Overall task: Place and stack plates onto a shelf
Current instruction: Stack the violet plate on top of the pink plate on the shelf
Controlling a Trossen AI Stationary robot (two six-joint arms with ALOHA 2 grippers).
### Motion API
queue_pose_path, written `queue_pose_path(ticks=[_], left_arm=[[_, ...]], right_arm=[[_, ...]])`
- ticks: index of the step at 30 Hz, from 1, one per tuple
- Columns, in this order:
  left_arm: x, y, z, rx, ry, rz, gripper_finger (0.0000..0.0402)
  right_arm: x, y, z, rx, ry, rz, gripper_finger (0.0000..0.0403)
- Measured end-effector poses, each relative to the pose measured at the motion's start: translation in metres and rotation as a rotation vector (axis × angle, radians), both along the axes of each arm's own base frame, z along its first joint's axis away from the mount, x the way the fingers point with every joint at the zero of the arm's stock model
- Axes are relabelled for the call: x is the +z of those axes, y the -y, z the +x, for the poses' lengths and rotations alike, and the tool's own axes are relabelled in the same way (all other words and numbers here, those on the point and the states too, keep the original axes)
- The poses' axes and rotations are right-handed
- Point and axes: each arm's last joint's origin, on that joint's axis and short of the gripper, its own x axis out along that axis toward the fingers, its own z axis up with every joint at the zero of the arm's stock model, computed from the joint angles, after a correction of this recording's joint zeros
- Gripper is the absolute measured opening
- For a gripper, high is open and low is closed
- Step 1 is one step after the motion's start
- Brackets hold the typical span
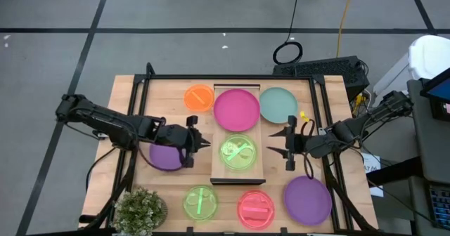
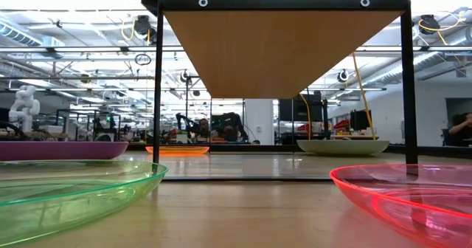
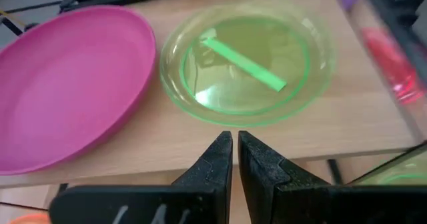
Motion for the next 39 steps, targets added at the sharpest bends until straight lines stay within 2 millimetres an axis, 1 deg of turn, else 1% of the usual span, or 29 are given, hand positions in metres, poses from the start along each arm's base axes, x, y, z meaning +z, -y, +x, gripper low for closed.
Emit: queue_pose_path(ticks=[4, 9, 12, 16, 19, 22, 26, 30, 34, 39], left_arm=[[0.006, 0.007, -0.007, -0.005, 0.019, -0.041, 0.0032], [0.005, 0.019, -0.010, -0.056, 0.013, -0.038, 0.0032], [0.006, 0.024, -0.012, -0.077, 0.015, -0.037, 0.0033], [0.006, 0.027, -0.013, -0.088, 0.016, -0.038, 0.0033], [0.006, 0.030, -0.014, -0.090, 0.015, -0.050, 0.0033], [0.006, 0.031, -0.014, -0.093, 0.015, -0.055, 0.0033], [0.006, 0.032, -0.015, -0.097, 0.015, -0.055, 0.0033], [0.006, 0.032, -0.015, -0.099, 0.016, -0.052, 0.0033], [0.006, 0.032, -0.015, -0.122, 0.017, -0.018, 0.0033], [0.006, 0.032, -0.015, -0.147, 0.019, 0.018, 0.0033]], right_arm=[[0.000, -0.002, -0.006, -0.044, -0.049, 0.078, 0.0173], [-0.006, -0.008, -0.016, -0.082, -0.125, 0.181, 0.0173], [-0.013, -0.014, -0.026, -0.092, -0.213, 0.275, 0.0173], [-0.024, -0.024, -0.033, -0.135, -0.338, 0.416, 0.0173], [-0.034, -0.037, -0.034, -0.164, -0.436, 0.503, 0.0173], [-0.045, -0.054, -0.030, -0.178, -0.519, 0.589, 0.0173], [-0.065, -0.075, -0.025, -0.210, -0.633, 0.630, 0.0173], [-0.084, -0.093, -0.023, -0.281, -0.750, 0.702, 0.0173], [-0.099, -0.113, -0.018, -0.301, -0.783, 0.741, 0.0173], [-0.104, -0.131, -0.015, -0.394, -0.813, 0.735, 0.0173]])
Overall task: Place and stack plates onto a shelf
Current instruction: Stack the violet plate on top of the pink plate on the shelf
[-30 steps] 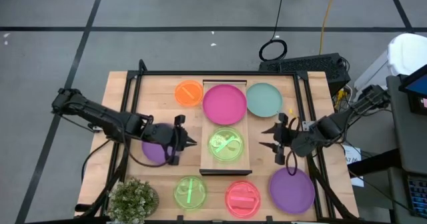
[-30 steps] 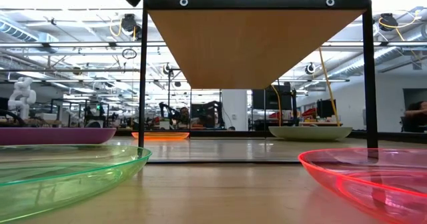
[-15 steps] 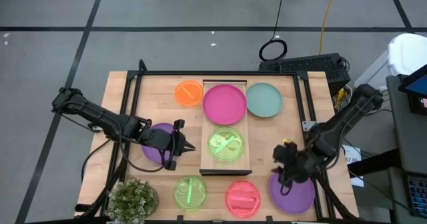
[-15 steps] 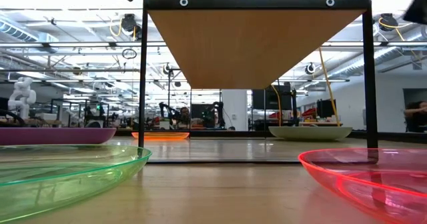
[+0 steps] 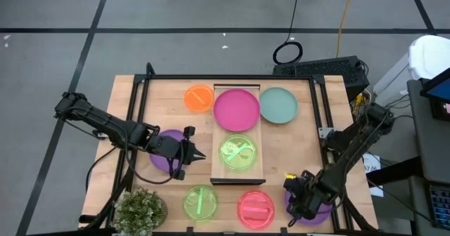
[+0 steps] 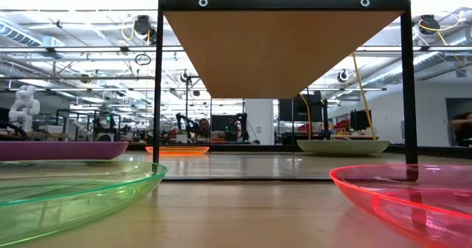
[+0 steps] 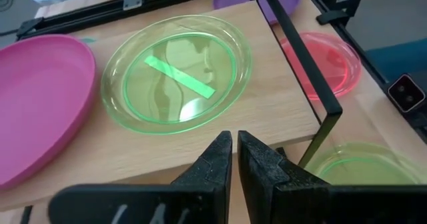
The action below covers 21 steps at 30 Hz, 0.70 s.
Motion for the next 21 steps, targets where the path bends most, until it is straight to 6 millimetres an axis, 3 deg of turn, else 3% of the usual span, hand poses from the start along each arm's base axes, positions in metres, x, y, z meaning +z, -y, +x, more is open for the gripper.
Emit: queue_pose_path(ticks=[10, 21], left_arm=[[0.001, 0.000, 0.001, -0.050, 0.024, 0.075, 0.0033], [0.001, -0.001, 0.001, -0.034, 0.030, 0.092, 0.0033]], right_arm=[[-0.022, -0.004, 0.013, -0.288, -0.064, -0.026, 0.0173], [-0.045, -0.001, 0.025, -0.334, -0.133, -0.078, 0.0173]])
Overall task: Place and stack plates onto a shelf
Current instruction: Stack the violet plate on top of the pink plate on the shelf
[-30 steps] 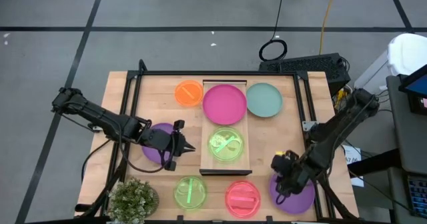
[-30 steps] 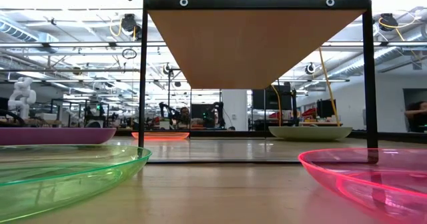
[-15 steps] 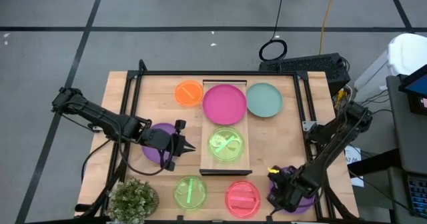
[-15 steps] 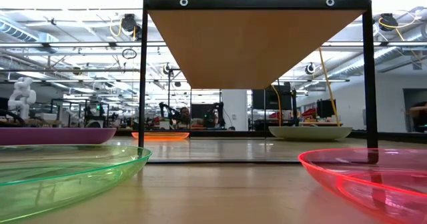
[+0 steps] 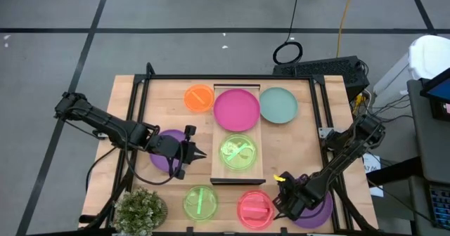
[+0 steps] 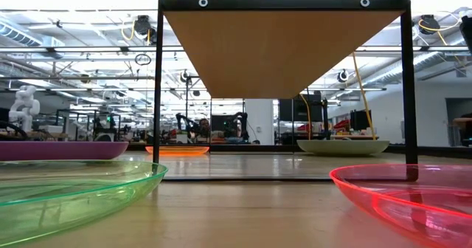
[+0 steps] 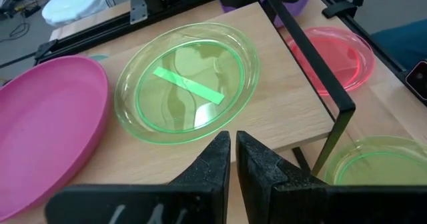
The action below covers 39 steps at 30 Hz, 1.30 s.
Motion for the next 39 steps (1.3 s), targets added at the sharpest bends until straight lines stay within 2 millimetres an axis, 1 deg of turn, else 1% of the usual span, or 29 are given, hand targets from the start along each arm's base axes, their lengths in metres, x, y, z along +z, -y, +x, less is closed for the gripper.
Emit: queue_pose_path(ticks=[4, 11, 19, 24, 32, 39], left_arm=[[0.000, 0.000, 0.000, 0.002, 0.000, -0.003, 0.0033], [0.000, 0.000, 0.000, 0.008, -0.001, -0.013, 0.0033], [0.000, 0.000, 0.000, 0.014, -0.002, -0.022, 0.0033], [0.000, 0.000, 0.000, 0.014, -0.003, -0.022, 0.0033], [0.000, 0.000, 0.000, 0.010, -0.002, -0.014, 0.0033], [0.000, 0.000, 0.000, 0.010, -0.003, -0.014, 0.0033]], right_arm=[[0.002, -0.001, 0.001, 0.010, 0.004, 0.001, 0.0173], [0.012, -0.002, 0.002, 0.027, -0.024, -0.030, 0.0173], [0.012, -0.001, 0.001, -0.011, -0.028, -0.028, 0.0173], [0.012, -0.004, 0.003, -0.001, -0.010, -0.008, 0.0167], [0.012, -0.006, 0.004, 0.020, -0.008, 0.024, 0.0122], [0.012, -0.006, 0.004, 0.059, -0.009, 0.018, 0.0056]])
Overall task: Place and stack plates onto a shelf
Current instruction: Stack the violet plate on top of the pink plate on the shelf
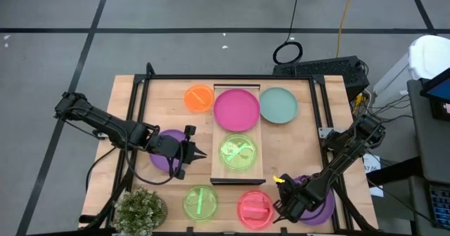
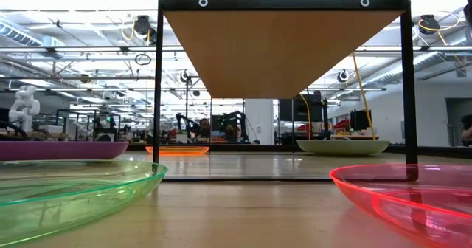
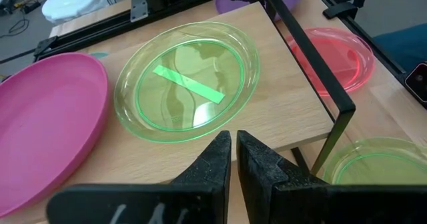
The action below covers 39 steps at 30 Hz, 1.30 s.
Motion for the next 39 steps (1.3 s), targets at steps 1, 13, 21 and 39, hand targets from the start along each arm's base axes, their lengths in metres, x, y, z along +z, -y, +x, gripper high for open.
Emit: queue_pose_path(ticks=[1, 13, 21, 39], left_arm=[[0.000, 0.000, 0.000, 0.000, 0.000, 0.000, 0.0033], [0.000, 0.000, 0.000, 0.000, -0.002, 0.001, 0.0033], [0.000, 0.000, 0.000, 0.000, -0.002, 0.001, 0.0033], [0.000, 0.000, 0.000, 0.000, -0.003, 0.001, 0.0033]], right_arm=[[0.000, 0.000, 0.000, 0.003, 0.000, 0.000, 0.0045], [0.000, -0.001, 0.001, 0.086, 0.017, 0.001, 0.0013], [0.000, -0.002, 0.001, 0.214, 0.013, -0.007, 0.0019], [-0.014, -0.008, -0.022, 0.284, -0.038, 0.005, 0.0106]])
